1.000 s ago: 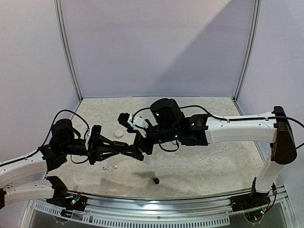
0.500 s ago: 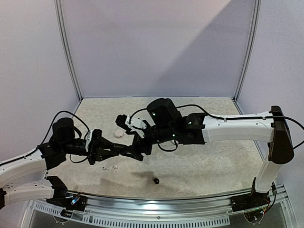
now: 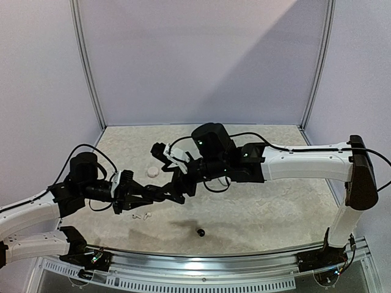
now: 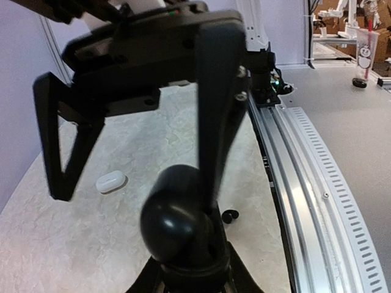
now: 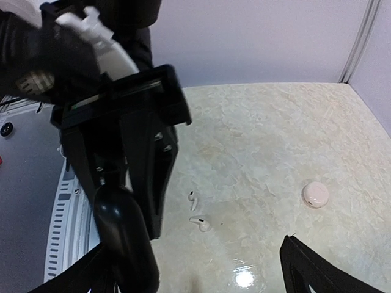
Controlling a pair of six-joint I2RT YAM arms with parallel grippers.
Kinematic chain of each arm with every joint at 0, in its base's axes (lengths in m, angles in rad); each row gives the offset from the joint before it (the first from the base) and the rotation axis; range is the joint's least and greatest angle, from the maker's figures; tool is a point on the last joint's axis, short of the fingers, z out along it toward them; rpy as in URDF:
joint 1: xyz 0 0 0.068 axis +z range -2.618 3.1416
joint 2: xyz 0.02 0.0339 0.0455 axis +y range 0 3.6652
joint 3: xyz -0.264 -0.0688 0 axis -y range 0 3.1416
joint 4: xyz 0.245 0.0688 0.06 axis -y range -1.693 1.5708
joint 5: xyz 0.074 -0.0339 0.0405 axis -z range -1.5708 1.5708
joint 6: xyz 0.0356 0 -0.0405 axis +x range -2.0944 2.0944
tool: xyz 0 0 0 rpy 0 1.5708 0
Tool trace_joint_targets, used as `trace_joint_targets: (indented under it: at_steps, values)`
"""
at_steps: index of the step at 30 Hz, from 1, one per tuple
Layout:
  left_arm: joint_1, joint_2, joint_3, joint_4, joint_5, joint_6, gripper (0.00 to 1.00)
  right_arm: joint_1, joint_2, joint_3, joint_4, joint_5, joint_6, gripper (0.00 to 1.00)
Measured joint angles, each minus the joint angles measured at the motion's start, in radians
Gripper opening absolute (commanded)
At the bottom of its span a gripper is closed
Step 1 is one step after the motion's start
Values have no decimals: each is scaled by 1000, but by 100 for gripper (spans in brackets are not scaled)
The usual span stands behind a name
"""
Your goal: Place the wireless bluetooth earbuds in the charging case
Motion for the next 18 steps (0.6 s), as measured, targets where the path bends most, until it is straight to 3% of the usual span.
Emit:
trace_joint_targets:
  at_steps: [11,18]
  values:
    - [-1,-1,0,-26,18,-10,0,-28,-5,0,25,3,33,94]
    - [-1,22,0,23,17,-147,0,-53,-5,0,21,-34,60,96]
